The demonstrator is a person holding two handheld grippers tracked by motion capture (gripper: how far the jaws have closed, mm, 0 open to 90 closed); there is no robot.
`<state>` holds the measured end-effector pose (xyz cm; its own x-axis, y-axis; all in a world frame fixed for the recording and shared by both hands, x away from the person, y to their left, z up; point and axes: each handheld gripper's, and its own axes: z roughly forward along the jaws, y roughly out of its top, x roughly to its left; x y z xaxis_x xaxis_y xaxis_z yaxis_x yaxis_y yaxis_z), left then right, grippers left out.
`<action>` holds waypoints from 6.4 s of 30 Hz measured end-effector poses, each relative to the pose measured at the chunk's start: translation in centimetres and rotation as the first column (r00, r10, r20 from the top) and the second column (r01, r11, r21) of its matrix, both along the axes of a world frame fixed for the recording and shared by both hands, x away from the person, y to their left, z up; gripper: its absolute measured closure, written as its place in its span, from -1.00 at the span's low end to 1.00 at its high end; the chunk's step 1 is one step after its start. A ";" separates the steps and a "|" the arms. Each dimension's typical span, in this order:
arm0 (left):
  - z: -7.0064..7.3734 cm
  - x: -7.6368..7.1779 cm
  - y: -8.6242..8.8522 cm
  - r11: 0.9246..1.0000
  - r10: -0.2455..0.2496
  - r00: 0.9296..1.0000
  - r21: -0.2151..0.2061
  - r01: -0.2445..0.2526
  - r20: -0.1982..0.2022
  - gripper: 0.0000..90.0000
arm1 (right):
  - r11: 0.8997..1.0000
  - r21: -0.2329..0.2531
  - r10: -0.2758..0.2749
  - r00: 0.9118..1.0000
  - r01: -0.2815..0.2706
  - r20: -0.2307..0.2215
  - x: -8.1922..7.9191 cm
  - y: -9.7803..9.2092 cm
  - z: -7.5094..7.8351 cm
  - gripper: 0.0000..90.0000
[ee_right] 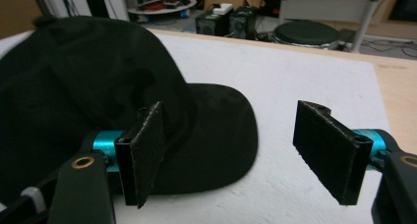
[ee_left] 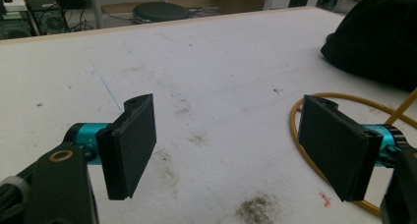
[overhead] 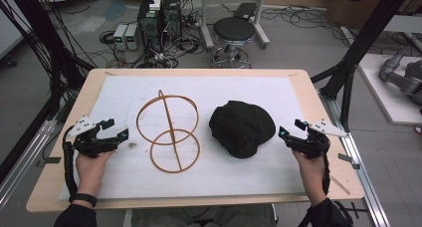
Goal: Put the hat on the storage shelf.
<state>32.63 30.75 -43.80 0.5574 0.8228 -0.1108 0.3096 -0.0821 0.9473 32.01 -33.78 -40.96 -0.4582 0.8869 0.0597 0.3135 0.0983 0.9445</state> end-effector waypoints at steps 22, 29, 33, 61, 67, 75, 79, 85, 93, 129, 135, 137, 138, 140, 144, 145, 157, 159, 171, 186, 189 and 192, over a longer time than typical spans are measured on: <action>-0.2 0.1 0.0 1.000 0.005 1.000 0.009 -0.005 -0.018 -0.50 | 0.985 -0.018 0.172 0.985 -0.171 0.031 -3.1 7.2 1.3 -0.46; -0.1 0.1 0.0 1.000 0.008 1.000 0.010 -0.007 -0.017 -0.50 | 0.984 -0.056 0.170 0.985 -0.168 0.031 -3.6 9.8 1.1 -0.44; -0.2 0.1 0.0 1.000 0.005 1.000 0.012 -0.005 -0.021 -0.50 | 0.984 -0.100 0.150 0.987 -0.144 0.057 -4.0 11.2 1.0 -0.37; -0.5 -0.3 0.3 1.000 0.018 0.999 0.013 -0.017 -0.033 -0.50 | 0.957 -0.261 0.151 0.986 -0.128 0.071 -3.0 13.6 0.2 0.88; -0.6 -0.2 0.2 1.000 0.015 0.999 0.008 -0.015 -0.034 -0.50 | 0.961 -0.236 0.167 0.982 -0.141 0.091 -2.6 13.1 1.5 0.92; -0.6 -0.1 0.2 1.000 0.012 0.999 0.003 -0.012 -0.032 -0.49 | 0.983 -0.147 0.128 0.980 -0.106 0.153 -1.8 13.0 4.3 0.94; -0.6 -0.2 0.3 1.000 0.011 0.999 0.000 -0.011 -0.031 -0.49 | 0.991 -0.089 0.116 0.980 -0.103 0.160 -1.1 12.8 5.4 0.94; -0.5 -0.2 0.3 1.000 0.008 1.000 0.001 -0.008 -0.030 -0.49 | 0.994 -0.060 0.102 0.976 -0.092 0.194 -0.5 13.1 7.5 0.94; -0.5 -0.3 0.2 1.000 0.006 1.000 0.002 -0.006 -0.029 -0.49 | 0.997 -0.035 0.071 0.969 -0.064 0.237 0.5 13.9 10.2 0.94; -0.5 -0.4 0.6 1.000 0.005 1.000 -0.001 -0.005 -0.023 -0.49 | 0.940 -0.048 0.329 0.863 -0.337 0.384 -3.4 24.1 17.5 0.94; -0.5 -0.4 0.6 1.000 0.007 1.000 -0.005 -0.007 -0.023 -0.49 | 0.929 -0.106 0.367 0.849 -0.354 0.381 -4.1 25.1 16.7 0.94; -0.5 -0.4 0.6 1.000 0.004 1.000 -0.002 -0.004 -0.025 -0.49 | 0.928 -0.109 0.369 0.850 -0.355 0.376 -4.1 25.2 16.6 0.94; -0.5 -0.4 0.6 1.000 0.004 1.000 0.000 -0.004 -0.026 -0.49 | 0.926 -0.117 0.375 0.852 -0.358 0.365 -4.0 25.4 16.1 0.94; -0.5 -0.4 0.6 1.000 0.004 1.000 -0.001 -0.004 -0.022 -0.49 | 0.926 -0.116 0.376 0.856 -0.359 0.354 -3.9 25.5 15.8 0.93; -0.6 -0.4 0.6 1.000 0.005 1.000 -0.002 -0.005 -0.027 -0.49 | 0.920 -0.117 0.392 0.859 -0.375 0.329 -3.9 25.5 15.1 0.92; -0.6 -0.4 0.6 1.000 0.005 1.000 -0.002 -0.005 -0.027 -0.49 | 0.920 -0.117 0.392 0.859 -0.375 0.329 -3.9 25.5 15.1 0.92; -0.6 -0.4 0.6 1.000 0.004 1.000 -0.002 -0.004 -0.030 -0.49 | 0.911 -0.106 0.412 0.865 -0.399 0.287 -3.6 25.2 14.2 0.57; -0.6 -0.4 0.6 1.000 0.005 1.000 -0.003 -0.005 -0.029 -0.49 | 0.912 -0.107 0.410 0.864 -0.397 0.293 -3.7 24.9 14.3 0.45; -0.5 -0.4 0.7 1.000 0.003 1.000 -0.007 -0.003 -0.018 -0.49 | 0.939 -0.073 0.342 0.890 -0.336 0.301 -3.3 21.4 14.1 0.03; -0.1 -0.6 0.8 1.000 -0.001 1.000 -0.006 0.001 -0.003 -0.51 | 0.974 -0.049 0.228 0.955 -0.223 0.192 -1.3 12.7 9.0 -0.37; 0.0 -0.6 0.7 1.000 -0.002 1.000 -0.007 0.002 0.003 -0.51 | 0.977 -0.041 0.214 0.962 -0.210 0.173 -1.0 11.5 8.0 -0.40; 0.0 -0.6 0.7 1.000 0.002 1.000 -0.008 -0.002 0.007 -0.51 | 0.981 -0.037 0.194 0.970 -0.190 0.148 -0.8 10.0 6.7 -0.44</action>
<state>32.08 31.48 -43.82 0.5562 0.8232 -0.1135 0.3036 -0.0742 0.9499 31.23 -23.81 -34.28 -0.6223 0.7816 -0.0421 0.1409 0.1647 0.9762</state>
